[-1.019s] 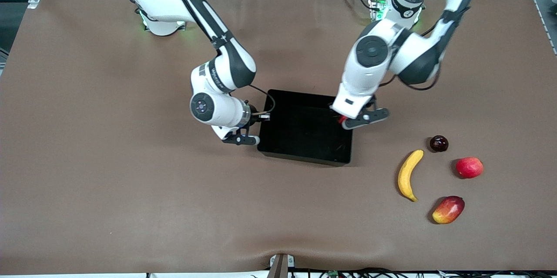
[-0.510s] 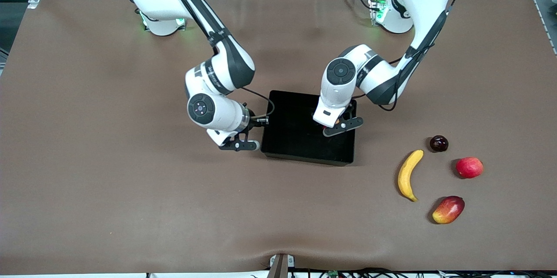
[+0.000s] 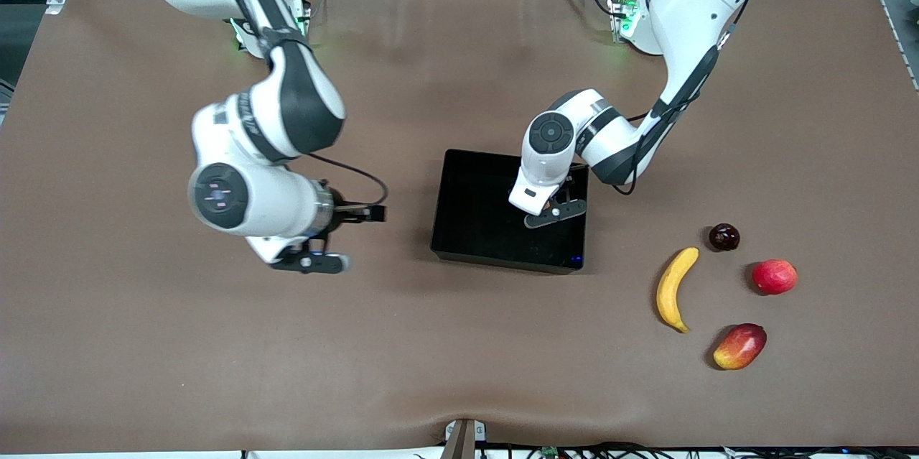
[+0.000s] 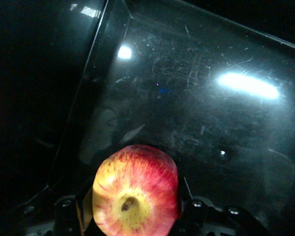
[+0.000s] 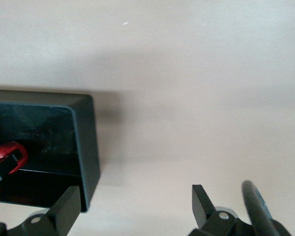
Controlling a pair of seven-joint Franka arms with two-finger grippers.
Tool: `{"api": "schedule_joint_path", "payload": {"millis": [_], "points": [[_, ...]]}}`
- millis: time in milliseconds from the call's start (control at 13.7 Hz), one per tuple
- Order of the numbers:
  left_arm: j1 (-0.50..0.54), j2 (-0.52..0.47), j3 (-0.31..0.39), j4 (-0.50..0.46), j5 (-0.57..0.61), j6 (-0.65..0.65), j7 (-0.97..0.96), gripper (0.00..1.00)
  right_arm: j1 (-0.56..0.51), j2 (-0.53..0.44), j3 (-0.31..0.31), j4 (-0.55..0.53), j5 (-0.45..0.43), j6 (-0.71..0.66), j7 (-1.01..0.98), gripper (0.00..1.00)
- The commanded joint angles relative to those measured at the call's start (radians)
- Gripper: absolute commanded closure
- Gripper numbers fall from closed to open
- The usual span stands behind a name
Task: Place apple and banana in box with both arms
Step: 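Open the left gripper over the box while the right gripper withdraws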
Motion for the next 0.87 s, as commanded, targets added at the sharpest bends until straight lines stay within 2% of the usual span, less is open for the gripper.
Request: {"api": "schedule_joint_path", "payload": {"millis": [0,146,364,655,801], "points": [[-0.008,0.032,0.001,0.025,0.031,0.008,-0.031,0.00,-0.004,-0.053,-0.099,0.050,-0.016,-0.117,0.002,0.00],[-0.014,0.022,0.001,0.046,0.030,-0.007,-0.026,0.00,-0.025,-0.076,-0.165,0.048,-0.013,-0.209,-0.014,0.00],[-0.009,-0.030,-0.002,0.101,0.030,-0.130,-0.016,0.00,-0.070,-0.174,-0.200,0.042,-0.041,-0.305,-0.122,0.00],[0.041,-0.073,-0.021,0.236,0.007,-0.290,0.082,0.00,-0.063,-0.306,-0.207,0.038,-0.183,-0.352,-0.126,0.00],[0.109,-0.105,-0.022,0.252,-0.010,-0.316,0.194,0.00,-0.065,-0.366,-0.205,0.007,-0.234,-0.352,-0.126,0.00]]}}
